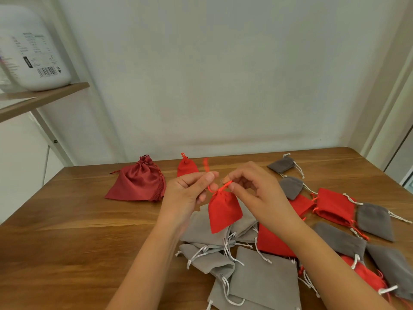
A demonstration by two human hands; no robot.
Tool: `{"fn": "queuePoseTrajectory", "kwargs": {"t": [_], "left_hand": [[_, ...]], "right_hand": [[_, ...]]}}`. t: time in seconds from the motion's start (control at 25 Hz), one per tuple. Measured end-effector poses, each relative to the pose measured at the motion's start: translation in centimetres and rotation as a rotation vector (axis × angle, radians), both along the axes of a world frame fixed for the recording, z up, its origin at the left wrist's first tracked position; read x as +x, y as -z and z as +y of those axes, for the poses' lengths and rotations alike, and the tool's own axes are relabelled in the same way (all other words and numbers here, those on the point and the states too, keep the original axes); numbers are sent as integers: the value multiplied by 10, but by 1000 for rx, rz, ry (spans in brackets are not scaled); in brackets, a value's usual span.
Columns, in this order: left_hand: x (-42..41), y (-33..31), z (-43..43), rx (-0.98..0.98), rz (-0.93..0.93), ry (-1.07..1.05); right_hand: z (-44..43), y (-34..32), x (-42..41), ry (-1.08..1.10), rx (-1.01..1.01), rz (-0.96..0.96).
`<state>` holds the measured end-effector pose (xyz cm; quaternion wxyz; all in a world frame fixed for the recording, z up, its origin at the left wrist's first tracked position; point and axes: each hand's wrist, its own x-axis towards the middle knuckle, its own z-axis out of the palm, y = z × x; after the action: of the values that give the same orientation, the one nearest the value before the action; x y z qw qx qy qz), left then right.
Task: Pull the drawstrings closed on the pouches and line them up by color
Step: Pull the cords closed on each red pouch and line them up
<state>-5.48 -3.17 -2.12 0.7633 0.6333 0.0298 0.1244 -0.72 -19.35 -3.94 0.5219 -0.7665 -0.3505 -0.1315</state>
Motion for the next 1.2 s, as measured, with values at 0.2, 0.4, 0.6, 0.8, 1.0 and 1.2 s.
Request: {"fn": "queuePoseTrajectory", "kwargs": {"t": [0.2,0.4,0.6,0.8,1.0,1.2], "left_hand": [[2,5,3,208,173,40],[2,5,13,279,263,216],[0,2,20,365,276,219],[-1,3,23,497,209,215],[-3,2,23,554,131,340],[0,8,16,721,71,149]], "right_hand": [[4,3,-3,-13,-82,-112],[4,9,0,-9,-235,-230],[5,10,0,-7,-255,-259],[5,11,0,35,-236,-224],[6,10,-1,46,-205,-166],[4,7,-2,29,-174,-25]]}}
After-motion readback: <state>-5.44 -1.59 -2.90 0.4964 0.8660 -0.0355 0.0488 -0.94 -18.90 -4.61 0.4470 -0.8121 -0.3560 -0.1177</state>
